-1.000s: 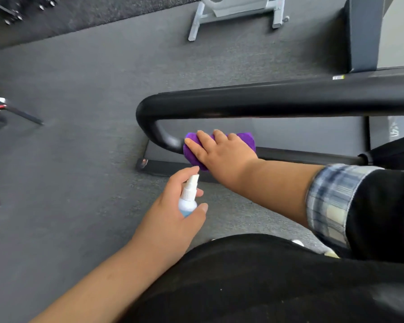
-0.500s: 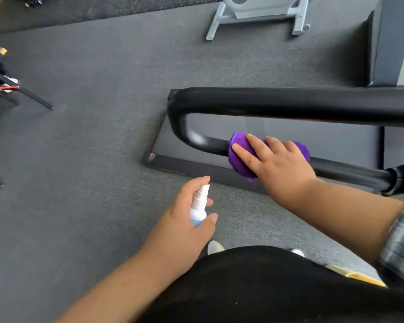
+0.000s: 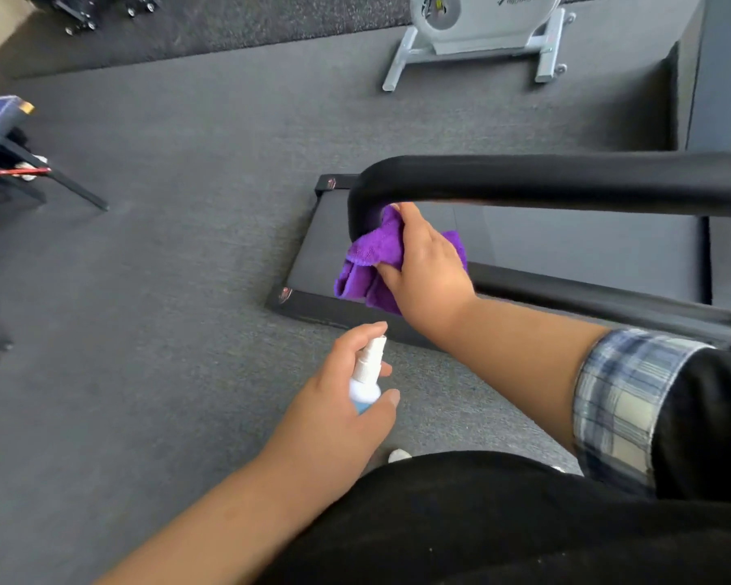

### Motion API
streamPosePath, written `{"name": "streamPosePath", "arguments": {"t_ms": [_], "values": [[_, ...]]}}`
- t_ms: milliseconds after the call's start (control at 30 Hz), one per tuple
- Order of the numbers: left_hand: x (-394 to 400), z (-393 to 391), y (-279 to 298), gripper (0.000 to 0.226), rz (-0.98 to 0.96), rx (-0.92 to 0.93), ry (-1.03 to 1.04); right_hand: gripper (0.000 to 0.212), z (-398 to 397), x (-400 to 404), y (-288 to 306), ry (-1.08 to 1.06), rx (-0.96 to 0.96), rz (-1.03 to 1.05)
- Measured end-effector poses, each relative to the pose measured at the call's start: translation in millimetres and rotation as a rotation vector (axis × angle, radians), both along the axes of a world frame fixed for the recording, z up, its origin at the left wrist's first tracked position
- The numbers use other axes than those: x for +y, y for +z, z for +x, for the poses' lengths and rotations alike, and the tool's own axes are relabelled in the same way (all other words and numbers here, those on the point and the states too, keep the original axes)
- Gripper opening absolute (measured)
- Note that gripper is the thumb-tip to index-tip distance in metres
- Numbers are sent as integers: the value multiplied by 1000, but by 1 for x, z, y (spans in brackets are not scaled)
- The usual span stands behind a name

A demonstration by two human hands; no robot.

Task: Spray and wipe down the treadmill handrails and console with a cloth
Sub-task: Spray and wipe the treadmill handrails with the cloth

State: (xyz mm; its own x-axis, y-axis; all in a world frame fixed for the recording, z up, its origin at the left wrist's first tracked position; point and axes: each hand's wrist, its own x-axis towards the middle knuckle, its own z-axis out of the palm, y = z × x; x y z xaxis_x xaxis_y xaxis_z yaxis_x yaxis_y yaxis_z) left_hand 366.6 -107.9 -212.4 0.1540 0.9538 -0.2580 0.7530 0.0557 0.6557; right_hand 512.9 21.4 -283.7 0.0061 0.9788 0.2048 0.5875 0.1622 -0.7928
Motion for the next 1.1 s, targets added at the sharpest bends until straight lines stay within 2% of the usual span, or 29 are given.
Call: {"name": "streamPosePath", "arguments": {"t_ms": [100,200,300,400,533,633,767,867,933,1000,1033,1100], "values": [[8,-8,4,64,6,-22,-73,51,-13,-6,4,-55,347,-39],[17,-24,6,66,11,-34,-119,38,-31,-10,14,-160,642,10],[25,-47,3,68,8,-34,-141,37,-46,-9,27,-272,724,70],[33,-70,-1,67,2,-30,-161,45,-56,2,31,-389,684,-9],[44,-92,-9,67,-10,-41,-200,61,-55,7,19,-386,347,-88],[51,-97,-15,67,-12,-51,-251,75,-46,5,7,-326,-19,-96],[58,-91,-17,67,-7,-57,-360,72,-35,3,0,-245,-432,-77],[63,-85,-14,69,22,-59,-440,94,-22,-6,-15,-163,-879,-41],[66,-84,-13,69,37,-57,-481,97,-6,-15,-23,-116,-1015,-25],[68,-85,-12,68,45,-55,-504,86,7,-24,-26,-96,-896,-23],[69,-87,-12,68,48,-60,-508,78,8,-27,-25,-122,-733,2],[71,-93,-13,66,42,-66,-504,57,1,-29,-19,-272,-240,98]]}}
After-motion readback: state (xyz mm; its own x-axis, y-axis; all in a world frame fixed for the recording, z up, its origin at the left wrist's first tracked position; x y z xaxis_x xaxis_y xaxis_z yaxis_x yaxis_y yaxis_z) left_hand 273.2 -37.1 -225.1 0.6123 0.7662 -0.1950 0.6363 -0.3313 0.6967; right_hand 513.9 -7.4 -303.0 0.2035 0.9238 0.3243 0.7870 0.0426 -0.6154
